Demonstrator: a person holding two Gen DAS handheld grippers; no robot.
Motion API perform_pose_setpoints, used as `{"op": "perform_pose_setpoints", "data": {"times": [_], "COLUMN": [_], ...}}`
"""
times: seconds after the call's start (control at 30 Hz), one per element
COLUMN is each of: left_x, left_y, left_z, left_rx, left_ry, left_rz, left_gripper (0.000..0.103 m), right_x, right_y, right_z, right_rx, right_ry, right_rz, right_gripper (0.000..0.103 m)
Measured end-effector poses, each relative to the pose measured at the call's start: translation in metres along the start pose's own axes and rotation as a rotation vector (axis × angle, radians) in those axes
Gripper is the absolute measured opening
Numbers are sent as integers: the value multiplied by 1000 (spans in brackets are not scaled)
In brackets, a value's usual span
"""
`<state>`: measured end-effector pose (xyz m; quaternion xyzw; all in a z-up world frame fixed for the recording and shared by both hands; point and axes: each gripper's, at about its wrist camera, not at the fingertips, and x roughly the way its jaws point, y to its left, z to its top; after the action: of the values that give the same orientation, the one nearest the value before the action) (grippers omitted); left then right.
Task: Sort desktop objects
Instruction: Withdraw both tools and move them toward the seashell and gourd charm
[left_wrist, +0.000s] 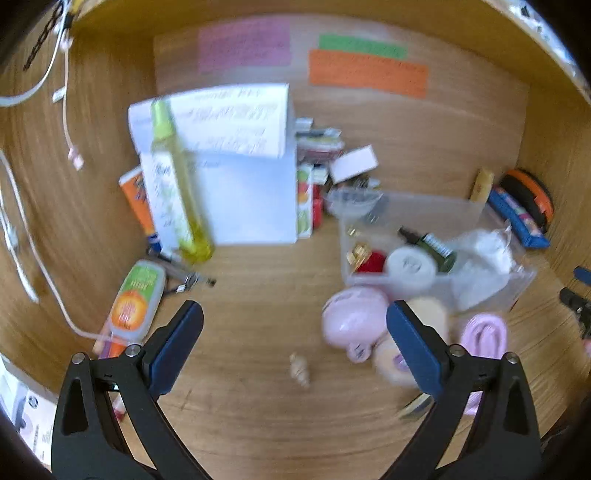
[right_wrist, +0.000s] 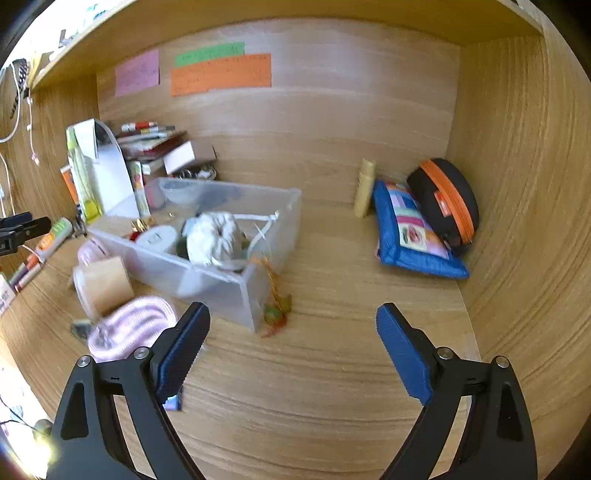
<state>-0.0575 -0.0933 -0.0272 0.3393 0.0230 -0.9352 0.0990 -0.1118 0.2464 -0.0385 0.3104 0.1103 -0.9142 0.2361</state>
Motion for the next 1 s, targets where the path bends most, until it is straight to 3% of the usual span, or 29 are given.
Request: {"op": "perform_pose_setpoints", "data": {"times": [0.2,0.4,0.57,0.73,1.0], "left_x": [19,32,37,43,53], "left_y": [11,10,9,9,7], "left_z": [-32,-49,-55,-56,-54], "left_rx": [0,23,27,31,36], "left_ry": [90,121,128,146,175], "left_rz": [31,42,32,20,10], "left_gripper": [101,101,100,84,75], "right_x": [13,38,63,86,101], "right_y": [-4,0,-1,-5,-7], "right_z": [-22,-40,-32,-19,-8], "right_rx": [-24,-53,-76,-77,-63], "right_ry": [58,125,155,198,211], "right_rz": [-16,-3,14,27,85], "right_gripper": [90,88,72,60,53]}}
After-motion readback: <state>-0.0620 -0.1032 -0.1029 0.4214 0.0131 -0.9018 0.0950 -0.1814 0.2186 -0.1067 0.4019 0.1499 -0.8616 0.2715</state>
